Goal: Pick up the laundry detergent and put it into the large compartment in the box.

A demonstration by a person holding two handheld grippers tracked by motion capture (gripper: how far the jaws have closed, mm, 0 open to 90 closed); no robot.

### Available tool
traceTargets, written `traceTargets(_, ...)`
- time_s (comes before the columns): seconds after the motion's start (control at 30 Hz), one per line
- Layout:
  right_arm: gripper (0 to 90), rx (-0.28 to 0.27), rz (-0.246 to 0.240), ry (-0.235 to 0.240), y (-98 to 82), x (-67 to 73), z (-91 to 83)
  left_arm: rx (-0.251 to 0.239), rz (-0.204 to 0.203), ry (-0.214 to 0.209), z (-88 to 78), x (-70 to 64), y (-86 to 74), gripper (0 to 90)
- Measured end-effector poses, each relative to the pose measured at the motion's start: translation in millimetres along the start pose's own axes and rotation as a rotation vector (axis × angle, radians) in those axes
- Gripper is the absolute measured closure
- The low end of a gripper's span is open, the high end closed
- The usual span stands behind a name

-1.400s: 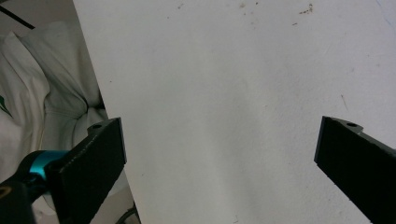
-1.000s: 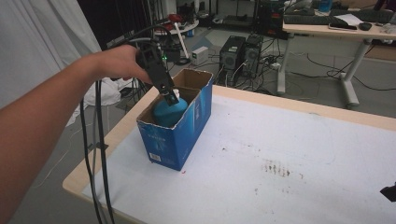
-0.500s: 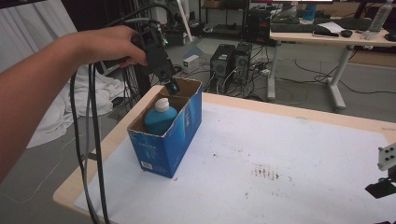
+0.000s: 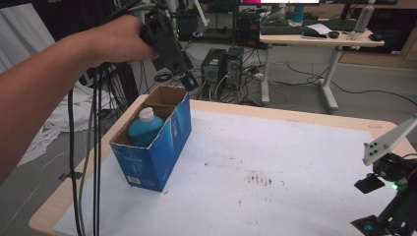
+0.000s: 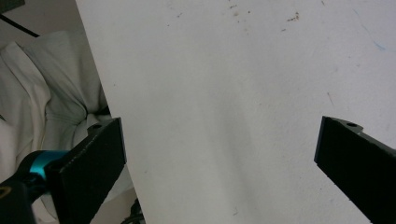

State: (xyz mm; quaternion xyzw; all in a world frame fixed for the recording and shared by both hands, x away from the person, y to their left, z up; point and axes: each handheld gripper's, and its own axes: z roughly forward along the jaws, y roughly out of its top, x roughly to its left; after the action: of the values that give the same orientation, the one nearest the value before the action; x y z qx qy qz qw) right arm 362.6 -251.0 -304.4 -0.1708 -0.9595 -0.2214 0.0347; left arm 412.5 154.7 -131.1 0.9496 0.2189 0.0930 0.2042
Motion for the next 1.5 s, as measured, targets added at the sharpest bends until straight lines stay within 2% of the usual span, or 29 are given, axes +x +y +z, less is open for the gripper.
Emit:
traceTargets(0.1,1.2,-0.001,0.005,-0.002,-0.7,1.0,-1.4,-0.033,0.030,-0.018,3.9,-3.8,11.0,23.7)
traceTargets(0.23,1.2,-0.005,0.013,-0.007,-1.5,1.1,-2.8,-0.021,0.062,-0.037,14.9,-9.7,24.1,22.9)
traceTargets(0.27,1.2,-0.007,0.014,-0.007,-1.7,1.2,-2.9,-0.016,0.064,-0.040,18.3,-11.0,27.0,16.1)
traceTargets(0.3,1.2,-0.009,0.013,-0.008,-1.9,1.2,-3.1,-0.013,0.072,-0.044,21.2,-12.3,29.5,14.6)
traceTargets(0.43,1.2,-0.016,0.012,-0.008,-3.2,0.4,-4.3,-0.003,0.099,-0.069,33.6,-16.7,38.6,14.4)
traceTargets(0.5,1.2,-0.020,0.015,-0.009,-3.7,-0.2,-4.6,0.013,0.105,-0.080,40.8,-18.7,43.2,6.2)
traceTargets(0.67,1.2,-0.022,0.021,-0.009,-5.5,-1.6,-4.3,0.027,0.138,-0.113,55.9,-22.7,53.3,6.2)
traceTargets(0.73,1.2,-0.022,0.021,-0.008,-6.3,-2.1,-3.9,0.039,0.135,-0.111,62.0,-23.9,57.1,1.6)
traceTargets(1.07,1.2,-0.026,0.028,-0.005,-8.1,-4.4,-1.4,0.060,0.167,-0.129,82.4,-30.2,67.6,1.6)
traceTargets(1.23,1.2,-0.028,0.032,-0.003,-7.3,-4.6,0.3,0.072,0.145,-0.119,96.6,-31.0,69.1,1.6)
traceTargets(1.4,1.2,-0.025,0.038,-0.002,-7.5,-4.6,1.6,0.090,0.139,-0.150,114.5,-33.0,69.1,1.6)
traceTargets(1.5,1.2,-0.027,0.039,-0.004,-7.6,-5.1,1.7,0.101,0.146,-0.154,123.3,-35.6,69.7,1.6)
